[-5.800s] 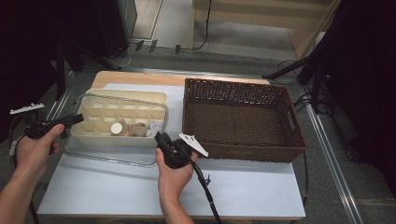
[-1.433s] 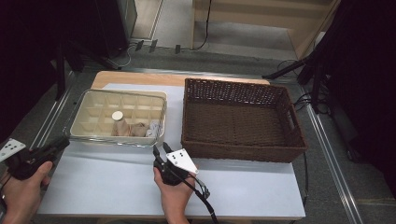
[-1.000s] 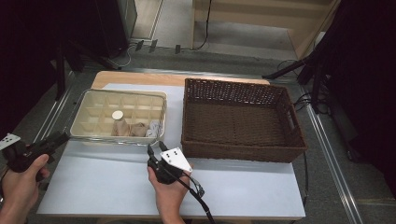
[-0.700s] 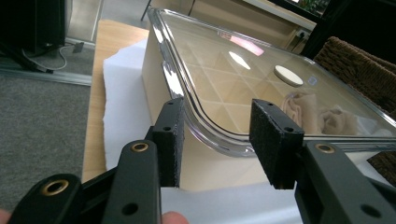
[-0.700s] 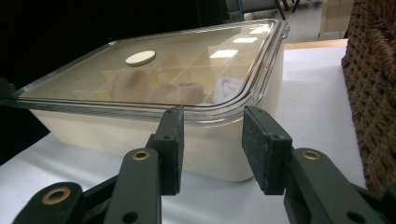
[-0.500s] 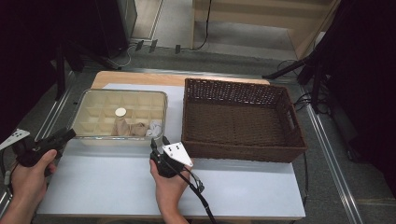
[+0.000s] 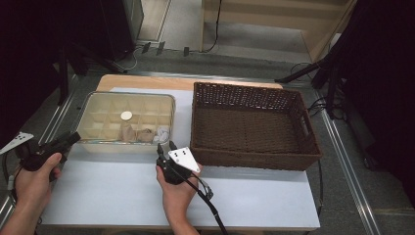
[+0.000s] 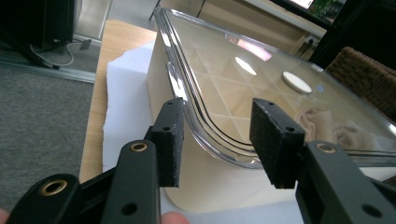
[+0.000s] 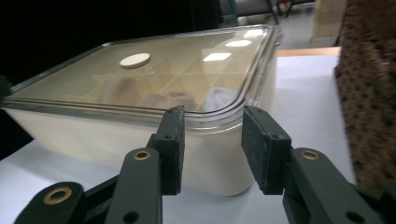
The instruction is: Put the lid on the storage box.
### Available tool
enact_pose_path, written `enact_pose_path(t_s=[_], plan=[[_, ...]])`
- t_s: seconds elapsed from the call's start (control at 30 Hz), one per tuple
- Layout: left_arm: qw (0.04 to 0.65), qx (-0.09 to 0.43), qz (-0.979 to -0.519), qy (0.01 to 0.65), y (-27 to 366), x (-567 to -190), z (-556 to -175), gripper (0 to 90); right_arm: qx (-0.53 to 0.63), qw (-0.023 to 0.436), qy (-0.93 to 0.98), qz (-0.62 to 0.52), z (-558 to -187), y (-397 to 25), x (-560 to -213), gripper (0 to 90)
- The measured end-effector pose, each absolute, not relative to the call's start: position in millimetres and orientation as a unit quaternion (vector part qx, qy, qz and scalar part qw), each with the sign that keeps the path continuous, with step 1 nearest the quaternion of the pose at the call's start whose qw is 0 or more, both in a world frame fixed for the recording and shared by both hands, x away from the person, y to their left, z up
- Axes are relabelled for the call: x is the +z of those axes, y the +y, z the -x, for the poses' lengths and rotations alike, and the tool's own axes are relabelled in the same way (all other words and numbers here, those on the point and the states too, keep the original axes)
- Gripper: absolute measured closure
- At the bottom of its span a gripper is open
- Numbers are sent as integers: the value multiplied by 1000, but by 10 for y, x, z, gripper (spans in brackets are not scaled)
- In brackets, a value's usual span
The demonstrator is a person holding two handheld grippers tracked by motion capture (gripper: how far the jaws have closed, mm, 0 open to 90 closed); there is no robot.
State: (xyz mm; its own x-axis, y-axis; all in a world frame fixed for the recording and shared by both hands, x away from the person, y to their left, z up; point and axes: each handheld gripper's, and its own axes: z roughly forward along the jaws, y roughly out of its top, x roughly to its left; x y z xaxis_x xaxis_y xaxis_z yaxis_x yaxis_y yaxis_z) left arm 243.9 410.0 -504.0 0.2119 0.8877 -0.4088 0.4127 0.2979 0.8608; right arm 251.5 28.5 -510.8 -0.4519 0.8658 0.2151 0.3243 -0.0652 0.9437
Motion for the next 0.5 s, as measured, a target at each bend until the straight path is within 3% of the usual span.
enact_pose_path(t_s=[0.13,0.3,0.5], plan=[[545,225,-562,580,4082,-5022,-2424,555,571,243,621,-479,-2504,254,-5081,609],[533,232,-562,588,4110,-4999,-2424,583,571,250,616,-482,-2512,254,-5044,733],[533,231,-564,587,4104,-4992,-2436,638,564,253,617,-486,-2538,266,-5055,756]])
